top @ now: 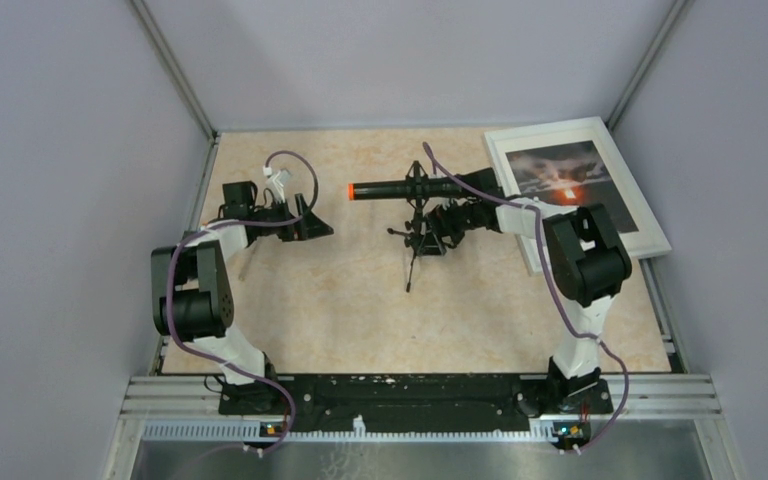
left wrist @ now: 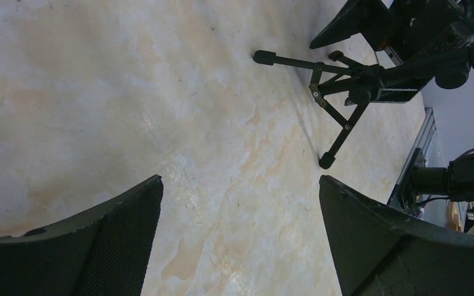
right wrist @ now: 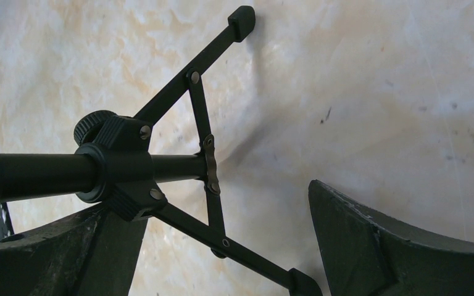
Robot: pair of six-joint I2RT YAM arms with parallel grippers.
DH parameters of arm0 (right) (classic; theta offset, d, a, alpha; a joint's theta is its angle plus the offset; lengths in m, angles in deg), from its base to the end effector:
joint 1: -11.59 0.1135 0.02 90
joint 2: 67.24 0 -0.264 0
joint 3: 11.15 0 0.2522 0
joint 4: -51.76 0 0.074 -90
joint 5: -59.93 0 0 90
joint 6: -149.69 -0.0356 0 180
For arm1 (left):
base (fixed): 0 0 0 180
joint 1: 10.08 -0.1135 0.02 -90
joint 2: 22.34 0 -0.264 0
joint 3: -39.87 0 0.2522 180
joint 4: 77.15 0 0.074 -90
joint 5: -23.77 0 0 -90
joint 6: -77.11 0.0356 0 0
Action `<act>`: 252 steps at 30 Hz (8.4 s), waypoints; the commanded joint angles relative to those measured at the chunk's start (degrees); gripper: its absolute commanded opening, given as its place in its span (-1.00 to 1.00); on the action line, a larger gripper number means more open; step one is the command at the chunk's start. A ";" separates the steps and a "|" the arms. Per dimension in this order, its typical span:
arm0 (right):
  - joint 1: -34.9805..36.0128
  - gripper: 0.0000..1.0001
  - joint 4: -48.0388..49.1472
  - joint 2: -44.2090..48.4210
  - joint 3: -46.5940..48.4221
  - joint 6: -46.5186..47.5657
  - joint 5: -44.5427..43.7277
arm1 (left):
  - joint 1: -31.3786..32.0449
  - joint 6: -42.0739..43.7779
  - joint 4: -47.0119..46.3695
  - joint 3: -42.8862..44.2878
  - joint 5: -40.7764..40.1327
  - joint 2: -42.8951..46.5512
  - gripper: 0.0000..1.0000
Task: Take the photo out of the frame
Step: Move the distractor to the center of the board, then move the photo frame to the center of the board, then adjust the photo frame at the center of the board.
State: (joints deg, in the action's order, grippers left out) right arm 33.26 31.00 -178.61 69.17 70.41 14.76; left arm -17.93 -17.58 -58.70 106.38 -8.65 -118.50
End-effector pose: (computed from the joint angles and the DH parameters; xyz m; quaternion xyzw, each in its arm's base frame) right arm 0.3565 0.1687 0.1513 -0.3634 0.8041 0.3875 0.2667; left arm 0.3307 0.0153 0.1819 0.0818 0.8324 -0.4410 0.3256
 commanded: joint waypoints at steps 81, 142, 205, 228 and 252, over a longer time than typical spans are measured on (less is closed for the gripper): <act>-16.90 0.98 -24.11 -0.35 19.24 -35.71 -9.78 | 1.94 33.29 26.76 8.12 -18.65 28.22 0.97; -2.90 0.06 -30.67 5.94 0.99 8.37 -18.06 | 13.08 41.69 30.64 1.76 -20.43 31.91 0.97; -52.84 0.53 -39.38 28.96 -12.60 15.37 -14.78 | 72.19 63.07 35.90 31.10 -40.01 -21.46 -0.15; -35.87 0.42 -36.87 10.07 -4.26 7.97 -10.97 | 80.63 37.80 26.61 24.75 -46.87 -18.93 -0.15; -46.78 0.61 -48.63 15.55 -4.73 13.57 -1.79 | 83.18 29.77 21.93 32.86 -52.11 -27.01 -0.65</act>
State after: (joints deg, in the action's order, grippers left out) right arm -13.16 -14.44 -164.99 64.95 80.42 9.69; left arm 65.30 14.11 -36.36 139.67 -62.22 -141.84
